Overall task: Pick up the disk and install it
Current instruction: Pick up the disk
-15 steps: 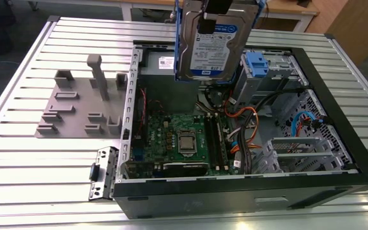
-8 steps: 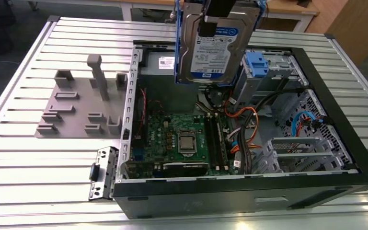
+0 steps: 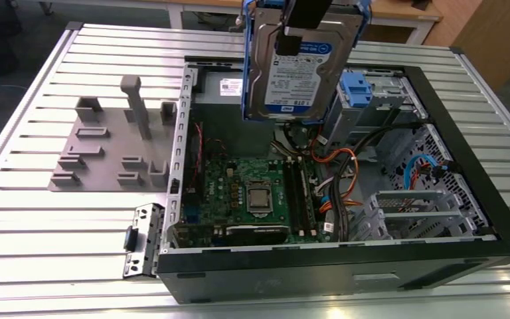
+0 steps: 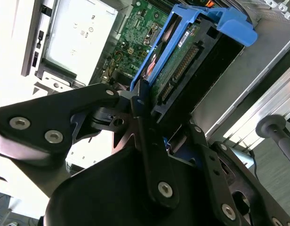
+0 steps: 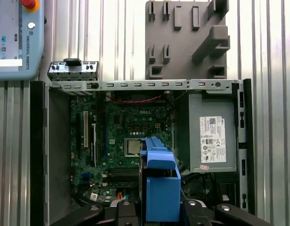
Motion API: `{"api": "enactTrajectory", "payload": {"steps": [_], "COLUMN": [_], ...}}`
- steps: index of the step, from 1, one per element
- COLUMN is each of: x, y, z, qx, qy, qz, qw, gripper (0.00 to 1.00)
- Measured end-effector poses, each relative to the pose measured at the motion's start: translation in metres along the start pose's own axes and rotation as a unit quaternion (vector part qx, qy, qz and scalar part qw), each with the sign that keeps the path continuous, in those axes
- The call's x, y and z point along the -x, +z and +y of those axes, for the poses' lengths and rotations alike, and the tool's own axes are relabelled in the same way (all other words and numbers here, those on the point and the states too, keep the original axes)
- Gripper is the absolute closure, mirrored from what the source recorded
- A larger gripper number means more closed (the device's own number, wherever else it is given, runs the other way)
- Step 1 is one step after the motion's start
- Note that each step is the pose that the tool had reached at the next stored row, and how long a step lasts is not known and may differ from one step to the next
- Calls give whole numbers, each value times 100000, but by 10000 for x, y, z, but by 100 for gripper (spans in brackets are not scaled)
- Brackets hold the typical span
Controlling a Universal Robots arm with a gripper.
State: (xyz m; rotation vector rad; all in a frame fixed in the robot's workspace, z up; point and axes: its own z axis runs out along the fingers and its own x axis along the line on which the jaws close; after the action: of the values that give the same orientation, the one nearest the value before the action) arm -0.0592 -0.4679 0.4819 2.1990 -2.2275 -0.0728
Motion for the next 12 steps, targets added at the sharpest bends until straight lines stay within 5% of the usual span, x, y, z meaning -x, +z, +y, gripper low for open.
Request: {"api": "enactTrajectory", "payload": {"steps": [12], "x": [-104], "y": [-2], "z": [-5], "qx": [1], "qy": [1], "qz": [3], "qw": [100000], "gripper": [64]}}
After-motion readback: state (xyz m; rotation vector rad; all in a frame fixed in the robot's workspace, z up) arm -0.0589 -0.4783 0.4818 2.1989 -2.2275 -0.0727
